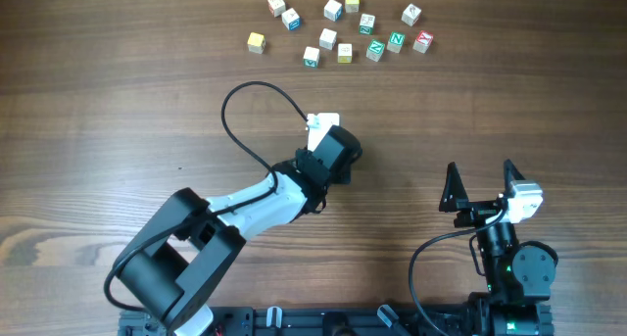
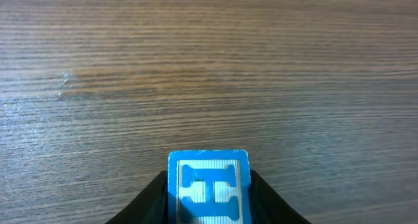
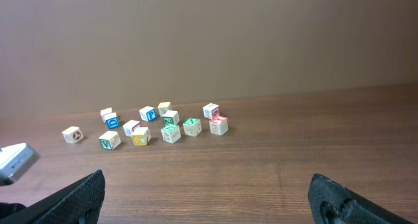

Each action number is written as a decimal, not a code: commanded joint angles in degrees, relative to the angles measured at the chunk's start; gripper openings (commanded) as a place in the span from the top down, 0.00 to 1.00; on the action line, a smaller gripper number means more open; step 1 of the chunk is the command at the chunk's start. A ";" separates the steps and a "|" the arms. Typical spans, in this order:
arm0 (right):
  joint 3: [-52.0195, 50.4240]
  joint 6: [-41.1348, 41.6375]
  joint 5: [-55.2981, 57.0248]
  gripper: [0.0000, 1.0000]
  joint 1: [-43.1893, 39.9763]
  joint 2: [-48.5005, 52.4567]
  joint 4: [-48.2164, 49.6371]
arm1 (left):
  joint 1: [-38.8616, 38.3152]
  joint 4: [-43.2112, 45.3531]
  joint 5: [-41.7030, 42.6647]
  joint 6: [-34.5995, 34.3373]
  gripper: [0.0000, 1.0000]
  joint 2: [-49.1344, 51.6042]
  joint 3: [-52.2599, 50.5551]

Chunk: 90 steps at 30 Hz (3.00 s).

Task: Form a circle
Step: 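Carry the blue block toward the table center and set it down, then open the left gripper and reach back to the block cluster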

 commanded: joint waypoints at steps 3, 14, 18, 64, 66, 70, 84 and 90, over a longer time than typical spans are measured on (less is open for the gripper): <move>-0.07 0.39 0.96 0.00 -0.33 -0.42 0.31 | 0.07 0.04 -7.02 -1.01 0.63 2.43 -0.31; -0.07 0.39 0.96 0.00 -0.33 -0.42 0.31 | 6.71 0.74 -8.70 -0.74 0.66 2.43 -0.31; -0.07 0.37 0.96 0.00 -0.33 -0.42 0.33 | 7.63 1.31 -7.13 -0.72 0.66 2.43 -0.31; -0.07 0.37 0.96 0.00 -0.33 -0.42 0.33 | 7.63 -1.62 0.33 -5.66 0.00 1.40 -0.26; -0.07 0.39 0.96 0.00 -0.33 -0.42 0.33 | 7.63 -1.62 0.33 -5.66 0.00 1.40 -0.26; -0.07 0.37 0.96 0.00 -0.33 -0.42 0.33 | 7.63 -1.64 0.98 -5.64 0.00 0.81 -0.26; -0.07 0.39 0.96 0.00 -0.33 -0.42 0.33 | 7.63 -7.17 1.77 0.96 0.00 -18.05 -0.11; -0.07 0.39 0.98 0.00 -0.33 -0.42 0.33 | 8.74 -10.40 1.77 9.40 0.00 -20.55 6.23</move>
